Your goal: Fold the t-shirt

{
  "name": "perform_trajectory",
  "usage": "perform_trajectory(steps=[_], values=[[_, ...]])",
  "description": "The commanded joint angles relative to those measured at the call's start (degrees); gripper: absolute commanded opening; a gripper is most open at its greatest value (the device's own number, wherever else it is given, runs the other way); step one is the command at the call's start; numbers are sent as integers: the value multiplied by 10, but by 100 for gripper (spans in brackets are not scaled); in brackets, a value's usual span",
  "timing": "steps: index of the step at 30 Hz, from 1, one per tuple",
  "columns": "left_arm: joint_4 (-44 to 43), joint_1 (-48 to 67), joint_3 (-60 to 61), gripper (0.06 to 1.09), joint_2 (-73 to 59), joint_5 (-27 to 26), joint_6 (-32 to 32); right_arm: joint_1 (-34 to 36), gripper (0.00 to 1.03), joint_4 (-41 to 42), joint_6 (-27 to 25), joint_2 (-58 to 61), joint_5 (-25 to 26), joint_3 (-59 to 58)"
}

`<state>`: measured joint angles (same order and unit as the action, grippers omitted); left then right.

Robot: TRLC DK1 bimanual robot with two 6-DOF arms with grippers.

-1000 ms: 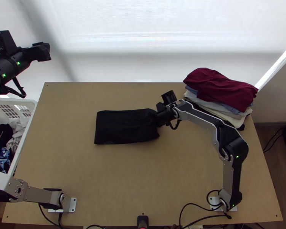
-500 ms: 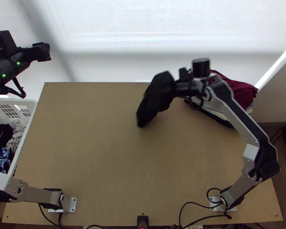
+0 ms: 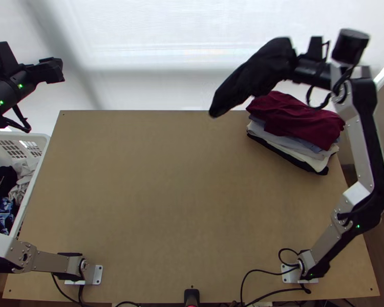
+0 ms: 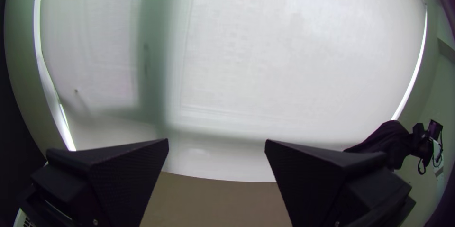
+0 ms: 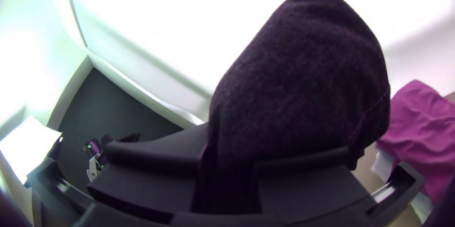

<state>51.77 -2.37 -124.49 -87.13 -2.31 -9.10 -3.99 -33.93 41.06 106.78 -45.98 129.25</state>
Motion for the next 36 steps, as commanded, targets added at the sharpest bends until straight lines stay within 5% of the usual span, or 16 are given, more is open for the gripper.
perform_trajectory(steps=[1, 21, 36], values=[[-2, -4, 7, 105, 14, 1, 11, 23, 3, 18, 22, 32, -17, 51], [-15, -2, 2, 105, 5, 0, 11, 108, 3, 119, 43, 114, -101, 57], [-24, 16, -17, 105, -17, 5, 11, 181, 3, 104, 41, 165, -141, 50]])
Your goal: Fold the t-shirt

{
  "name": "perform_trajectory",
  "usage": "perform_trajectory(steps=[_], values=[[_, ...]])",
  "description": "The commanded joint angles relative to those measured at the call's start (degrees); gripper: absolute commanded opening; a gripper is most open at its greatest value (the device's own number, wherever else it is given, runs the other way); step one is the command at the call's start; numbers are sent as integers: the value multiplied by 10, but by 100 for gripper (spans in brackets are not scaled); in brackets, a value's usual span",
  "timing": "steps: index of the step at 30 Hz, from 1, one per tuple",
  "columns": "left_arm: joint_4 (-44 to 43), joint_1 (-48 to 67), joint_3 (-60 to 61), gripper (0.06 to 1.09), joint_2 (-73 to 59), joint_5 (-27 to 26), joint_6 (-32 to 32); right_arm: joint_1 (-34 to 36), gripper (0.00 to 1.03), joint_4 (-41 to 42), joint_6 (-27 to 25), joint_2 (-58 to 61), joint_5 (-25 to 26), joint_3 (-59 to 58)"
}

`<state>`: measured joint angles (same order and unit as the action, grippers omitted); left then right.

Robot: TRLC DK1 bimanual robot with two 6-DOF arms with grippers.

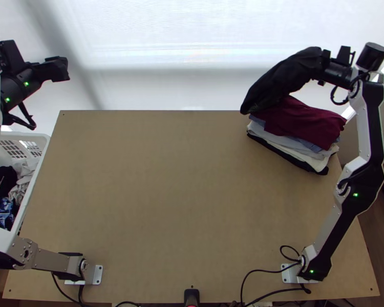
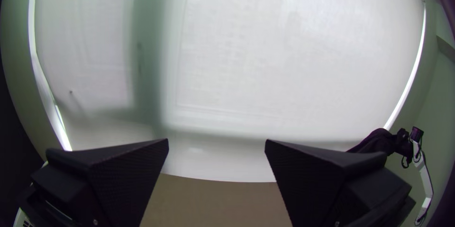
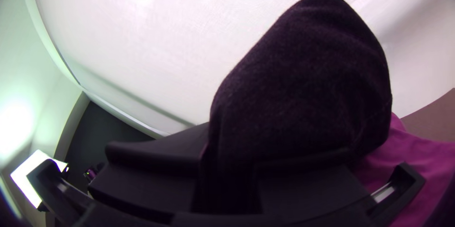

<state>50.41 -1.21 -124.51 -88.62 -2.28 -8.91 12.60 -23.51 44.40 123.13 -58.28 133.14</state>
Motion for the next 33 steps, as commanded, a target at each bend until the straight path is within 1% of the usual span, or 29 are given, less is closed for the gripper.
perform_trajectory(steps=[1, 4, 7, 12, 16, 17, 20, 22, 26, 30, 33], values=[[-11, 5, -17, 105, -2, 4, 9, 19, 3, -7, 7, 2, -23, 11], [-12, 8, -17, 105, -3, 8, 8, 30, 3, -26, 6, -4, -31, 11], [-14, 9, -16, 105, -3, 8, 7, 37, 3, -63, 2, -11, -38, 11], [-14, 9, -16, 105, -3, 9, 6, 45, 3, -164, -61, -29, -37, 11], [-15, 9, -16, 105, -2, 8, 7, 52, 3, -225, -99, -38, -25, 9], [-15, 9, -16, 105, -2, 8, 7, 53, 3, -241, -113, -41, -18, 8], [-15, 9, -17, 105, -2, 8, 7, 53, 3, -295, -169, -54, 34, 8], [-15, 9, -16, 105, -2, 8, 7, 53, 3, -320, -196, -62, 64, 5], [-15, 9, -14, 105, 0, 8, 7, 59, 3, -341, -227, -82, 113, -10], [-15, 9, -15, 105, 0, 8, 7, 71, 3, -361, -259, -100, 148, -25], [-15, 12, -15, 105, 1, 8, 7, 80, 3, -373, -292, -115, 185, -39]])
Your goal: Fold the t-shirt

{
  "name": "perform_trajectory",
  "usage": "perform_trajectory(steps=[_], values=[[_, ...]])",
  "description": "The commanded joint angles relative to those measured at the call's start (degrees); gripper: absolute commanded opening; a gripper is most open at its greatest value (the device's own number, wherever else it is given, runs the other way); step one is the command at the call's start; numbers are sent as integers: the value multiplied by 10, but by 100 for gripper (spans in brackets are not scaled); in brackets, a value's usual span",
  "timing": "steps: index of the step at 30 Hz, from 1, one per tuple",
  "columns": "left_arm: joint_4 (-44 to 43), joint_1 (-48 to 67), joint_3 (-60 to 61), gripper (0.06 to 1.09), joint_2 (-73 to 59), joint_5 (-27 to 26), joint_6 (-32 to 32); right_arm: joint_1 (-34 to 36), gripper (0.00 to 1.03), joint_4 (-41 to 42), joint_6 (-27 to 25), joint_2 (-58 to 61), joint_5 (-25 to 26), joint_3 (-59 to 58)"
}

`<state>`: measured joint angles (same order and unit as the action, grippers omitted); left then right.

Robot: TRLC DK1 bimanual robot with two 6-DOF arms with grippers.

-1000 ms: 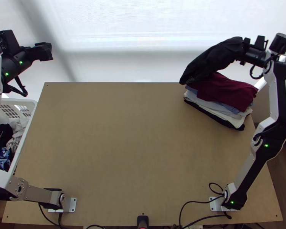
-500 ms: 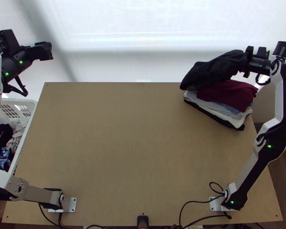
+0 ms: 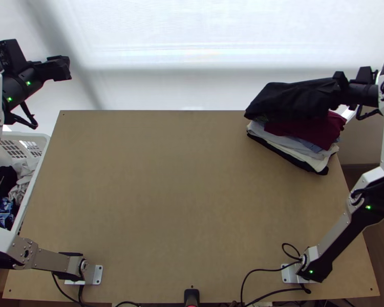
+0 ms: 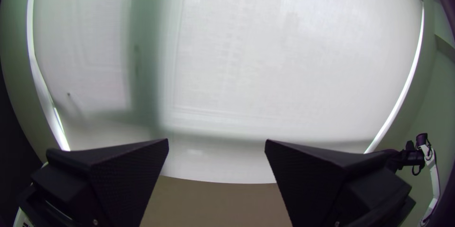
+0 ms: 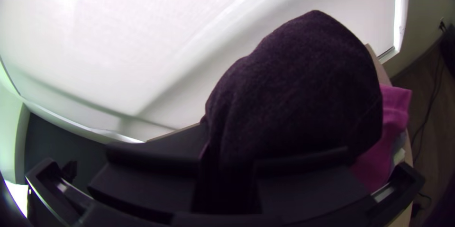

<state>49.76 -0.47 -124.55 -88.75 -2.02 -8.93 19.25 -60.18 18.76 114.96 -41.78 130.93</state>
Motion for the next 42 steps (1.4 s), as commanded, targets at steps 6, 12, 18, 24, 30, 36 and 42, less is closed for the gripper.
perform_trajectory(steps=[6, 12, 18, 24, 30, 36, 42], values=[[-14, 5, -17, 105, 4, 5, 9, 33, 100, -48, -77, -50, 102, -31], [-15, 4, -17, 105, 8, 5, 11, 64, 100, -49, -114, -60, 271, -44], [-18, 4, -18, 105, 10, 5, 11, 84, 100, -27, -137, -71, 430, -45], [-19, 3, -19, 105, 12, 5, 11, 54, 100, 78, -160, -121, 454, -85], [-23, -1, -22, 105, 13, 5, 14, -24, 99, 321, -201, -184, 454, -243], [-32, -3, -22, 105, 14, 6, 14, -54, 99, 646, -252, -180, 500, -444], [-39, -10, -22, 105, 14, 6, 14, -50, 99, 778, -255, -142, 521, -568]])
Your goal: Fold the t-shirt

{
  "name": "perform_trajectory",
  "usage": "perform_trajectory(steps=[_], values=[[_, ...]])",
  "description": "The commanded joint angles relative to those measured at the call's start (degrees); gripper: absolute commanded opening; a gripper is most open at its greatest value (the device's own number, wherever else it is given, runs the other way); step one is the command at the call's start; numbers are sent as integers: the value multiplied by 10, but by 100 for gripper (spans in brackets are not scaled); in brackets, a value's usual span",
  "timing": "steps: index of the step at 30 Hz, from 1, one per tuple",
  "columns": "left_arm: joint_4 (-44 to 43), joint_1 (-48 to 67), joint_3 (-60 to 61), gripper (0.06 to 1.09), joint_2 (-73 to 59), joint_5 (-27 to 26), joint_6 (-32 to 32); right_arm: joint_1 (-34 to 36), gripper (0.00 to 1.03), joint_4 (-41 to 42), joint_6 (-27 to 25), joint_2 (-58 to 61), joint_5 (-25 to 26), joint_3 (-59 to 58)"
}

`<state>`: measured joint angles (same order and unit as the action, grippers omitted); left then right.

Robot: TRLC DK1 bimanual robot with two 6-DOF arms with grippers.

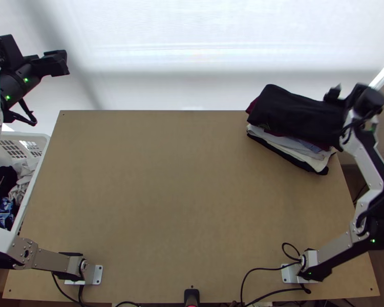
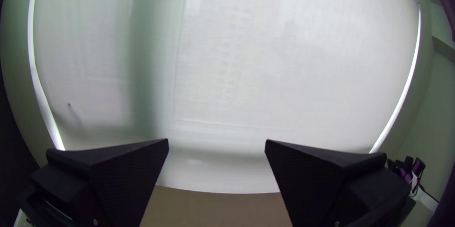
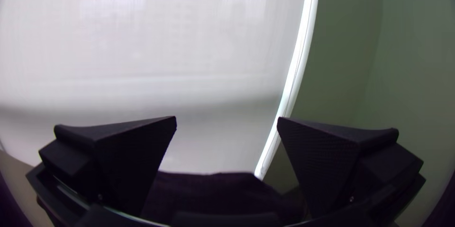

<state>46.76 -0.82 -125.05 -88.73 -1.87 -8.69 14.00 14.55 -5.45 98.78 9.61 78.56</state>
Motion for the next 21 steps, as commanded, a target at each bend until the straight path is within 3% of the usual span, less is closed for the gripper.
perform_trajectory(steps=[1, 11, 17, 21], values=[[-9, -9, -17, 105, 14, 5, 11, 2, 99, 40, -13, 26, 8, -60], [-9, -12, -13, 105, 14, 5, 8, 5, 99, 89, -28, 85, 24, -133], [-9, -12, -14, 105, 17, 5, 8, -2, 99, 87, -26, 34, 55, -61], [-9, -13, -15, 105, 20, 5, 9, -45, 99, 80, -29, -5, 71, 7]])
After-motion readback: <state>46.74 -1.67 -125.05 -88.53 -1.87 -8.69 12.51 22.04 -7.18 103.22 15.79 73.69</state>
